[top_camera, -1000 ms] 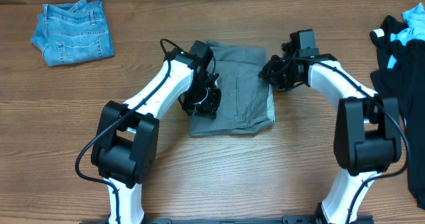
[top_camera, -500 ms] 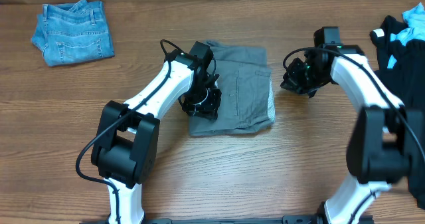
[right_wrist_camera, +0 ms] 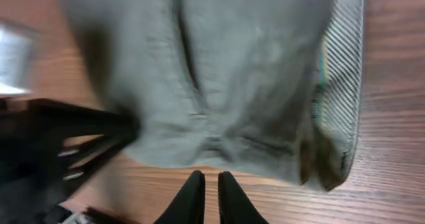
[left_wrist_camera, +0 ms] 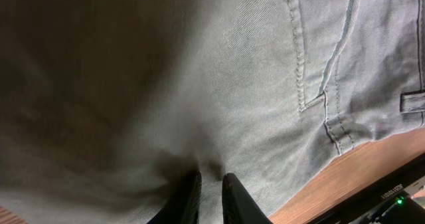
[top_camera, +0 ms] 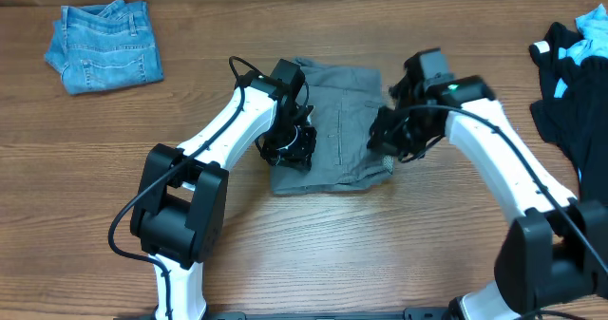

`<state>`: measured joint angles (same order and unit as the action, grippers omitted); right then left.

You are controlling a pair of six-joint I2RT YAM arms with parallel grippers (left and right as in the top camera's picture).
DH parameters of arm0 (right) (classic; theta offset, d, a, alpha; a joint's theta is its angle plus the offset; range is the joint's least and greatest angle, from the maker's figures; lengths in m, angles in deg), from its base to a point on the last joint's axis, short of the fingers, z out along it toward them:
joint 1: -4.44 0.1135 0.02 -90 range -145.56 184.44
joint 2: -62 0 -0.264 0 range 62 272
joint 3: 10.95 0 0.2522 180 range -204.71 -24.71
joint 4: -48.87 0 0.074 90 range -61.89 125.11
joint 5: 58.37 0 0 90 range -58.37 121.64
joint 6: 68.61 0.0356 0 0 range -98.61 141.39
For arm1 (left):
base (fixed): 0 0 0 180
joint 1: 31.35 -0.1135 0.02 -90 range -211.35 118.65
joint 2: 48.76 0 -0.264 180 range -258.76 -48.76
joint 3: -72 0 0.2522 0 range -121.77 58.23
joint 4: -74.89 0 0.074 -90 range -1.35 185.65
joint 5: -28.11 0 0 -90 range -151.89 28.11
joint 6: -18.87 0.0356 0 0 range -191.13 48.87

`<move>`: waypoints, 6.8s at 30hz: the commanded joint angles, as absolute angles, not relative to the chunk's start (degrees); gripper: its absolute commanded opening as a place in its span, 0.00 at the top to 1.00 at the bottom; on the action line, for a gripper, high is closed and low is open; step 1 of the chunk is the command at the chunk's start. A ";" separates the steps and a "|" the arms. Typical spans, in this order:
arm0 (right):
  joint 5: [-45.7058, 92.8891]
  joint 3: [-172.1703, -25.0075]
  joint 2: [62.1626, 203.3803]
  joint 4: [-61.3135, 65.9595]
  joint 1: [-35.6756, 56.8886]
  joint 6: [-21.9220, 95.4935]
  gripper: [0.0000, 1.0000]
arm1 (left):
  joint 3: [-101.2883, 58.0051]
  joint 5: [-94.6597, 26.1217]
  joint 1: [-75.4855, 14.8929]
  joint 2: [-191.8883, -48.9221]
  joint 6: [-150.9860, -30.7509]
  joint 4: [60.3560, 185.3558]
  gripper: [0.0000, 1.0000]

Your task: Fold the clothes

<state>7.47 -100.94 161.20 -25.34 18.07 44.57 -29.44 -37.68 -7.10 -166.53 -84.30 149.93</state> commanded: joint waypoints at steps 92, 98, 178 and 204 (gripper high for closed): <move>11.65 -103.69 160.08 -13.69 13.15 52.50 0.00 | -39.11 -53.59 -26.46 -180.76 -74.18 137.18 0.96; 11.62 -103.69 160.08 -13.23 13.15 52.54 0.00 | -48.37 -65.44 -30.44 -180.76 -70.07 140.51 0.96; 10.44 -103.69 160.08 -12.68 13.17 54.69 0.00 | -71.67 -79.84 -53.32 -181.29 -63.86 127.54 0.17; 9.68 -103.76 156.17 -13.05 14.09 54.66 0.00 | -71.74 -68.08 -48.91 -175.47 -74.05 142.21 0.00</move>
<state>9.00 -103.69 159.86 -12.55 13.15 54.42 -70.30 -75.27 -50.46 -180.89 -69.81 141.31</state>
